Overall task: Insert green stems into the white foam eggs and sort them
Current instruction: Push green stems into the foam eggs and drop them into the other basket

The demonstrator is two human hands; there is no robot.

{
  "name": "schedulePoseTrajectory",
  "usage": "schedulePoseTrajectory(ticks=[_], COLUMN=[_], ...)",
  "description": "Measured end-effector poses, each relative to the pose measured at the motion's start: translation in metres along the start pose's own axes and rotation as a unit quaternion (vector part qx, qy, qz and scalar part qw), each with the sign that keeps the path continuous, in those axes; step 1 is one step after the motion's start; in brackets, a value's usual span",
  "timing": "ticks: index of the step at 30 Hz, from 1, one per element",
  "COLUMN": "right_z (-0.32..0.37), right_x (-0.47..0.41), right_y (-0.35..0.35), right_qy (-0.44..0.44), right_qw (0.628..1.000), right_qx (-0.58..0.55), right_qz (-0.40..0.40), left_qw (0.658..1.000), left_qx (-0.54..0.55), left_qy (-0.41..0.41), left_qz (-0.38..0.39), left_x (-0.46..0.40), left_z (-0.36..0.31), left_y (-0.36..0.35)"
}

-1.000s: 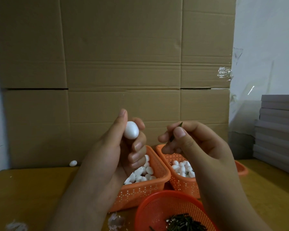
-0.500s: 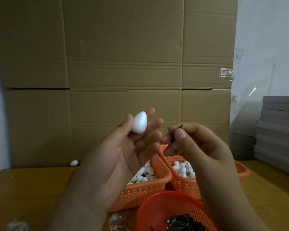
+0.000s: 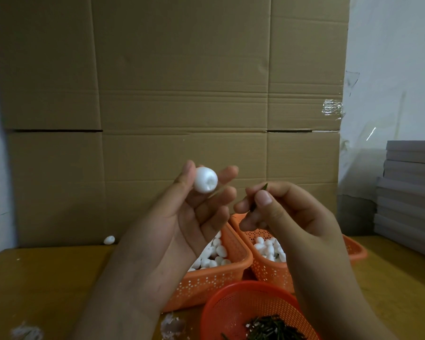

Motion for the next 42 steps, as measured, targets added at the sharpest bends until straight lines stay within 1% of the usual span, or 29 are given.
schedulePoseTrajectory(ticks=[4, 7, 9, 10, 12, 14, 16, 18, 19, 20, 22, 24, 26, 27, 28, 30, 34, 36, 42], right_z=[-0.001, -0.001, -0.001, -0.002, -0.002, -0.002, -0.002, -0.001, -0.001, -0.001, -0.002, -0.002, -0.002, -0.002, -0.003, -0.003, -0.004, -0.004, -0.003], right_x=[0.000, 0.000, 0.001, 0.001, 0.001, 0.002, 0.002, 0.002, 0.002, 0.002, 0.002, 0.002, 0.002, 0.002, 0.002, 0.002, 0.002, 0.002, 0.002], right_y=[-0.001, -0.001, -0.001, -0.001, -0.002, -0.002, -0.002, -0.003, -0.003, -0.002, -0.002, -0.002, -0.002, -0.003, -0.003, -0.003, -0.003, -0.002, -0.003], right_qy=[-0.008, -0.010, -0.010, -0.009, -0.008, -0.007, -0.007, -0.007, -0.006, -0.004, -0.005, -0.006, -0.005, -0.004, -0.004, -0.001, 0.002, 0.002, 0.002], right_qw=[1.000, 1.000, 1.000, 1.000, 1.000, 1.000, 1.000, 1.000, 1.000, 1.000, 1.000, 1.000, 1.000, 1.000, 1.000, 1.000, 1.000, 1.000, 1.000], right_qx=[-0.007, -0.001, 0.001, 0.003, 0.006, 0.007, 0.005, 0.005, 0.007, 0.009, 0.007, 0.001, 0.001, 0.003, 0.003, 0.004, 0.007, 0.007, 0.002], right_qz=[-0.001, 0.003, 0.006, 0.007, 0.011, 0.012, 0.011, 0.012, 0.012, 0.012, 0.009, 0.008, 0.009, 0.010, 0.011, 0.012, 0.012, 0.012, 0.017], left_qw=[0.993, 0.979, 0.971, 0.971, 0.979, 0.990, 0.995, 0.990, 0.980, 0.962, 0.914, 0.862, 0.813, 0.796, 0.787, 0.792, 0.840, 0.855, 0.848], left_qx=[-0.090, -0.177, -0.210, -0.206, -0.165, -0.106, -0.072, -0.091, -0.125, -0.171, -0.271, -0.358, -0.420, -0.438, -0.448, -0.444, -0.391, -0.380, -0.393], left_qy=[-0.034, -0.078, -0.103, -0.108, -0.100, -0.077, -0.067, -0.107, -0.151, -0.203, -0.291, -0.346, -0.388, -0.402, -0.409, -0.405, -0.366, -0.344, -0.345], left_qz=[-0.067, -0.062, -0.057, -0.062, -0.068, -0.046, -0.014, -0.018, -0.037, -0.054, -0.079, -0.097, -0.106, -0.109, -0.112, -0.111, -0.086, -0.074, -0.080], left_x=[-0.001, 0.003, 0.004, 0.003, 0.003, 0.003, 0.004, 0.004, 0.004, 0.004, 0.006, 0.006, 0.008, 0.009, 0.009, 0.010, 0.011, 0.010, 0.008], left_z=[0.000, -0.001, -0.002, -0.002, -0.002, -0.001, 0.000, 0.001, 0.001, 0.000, -0.001, -0.002, -0.001, 0.000, 0.001, 0.003, 0.001, 0.000, 0.002], left_y=[0.001, 0.002, 0.003, 0.003, 0.004, 0.004, 0.005, 0.005, 0.006, 0.006, 0.006, 0.008, 0.006, 0.004, 0.003, 0.001, 0.000, 0.001, 0.004])
Point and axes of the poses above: each hand's wrist, its own x-axis away from the middle knuckle, its own y-axis out of the back of the hand, z = x × y, the point moved 2 cm from there along -x, towards the middle knuckle, and after that the axes turned 12 degrees about -z, right-handed, at the moved point
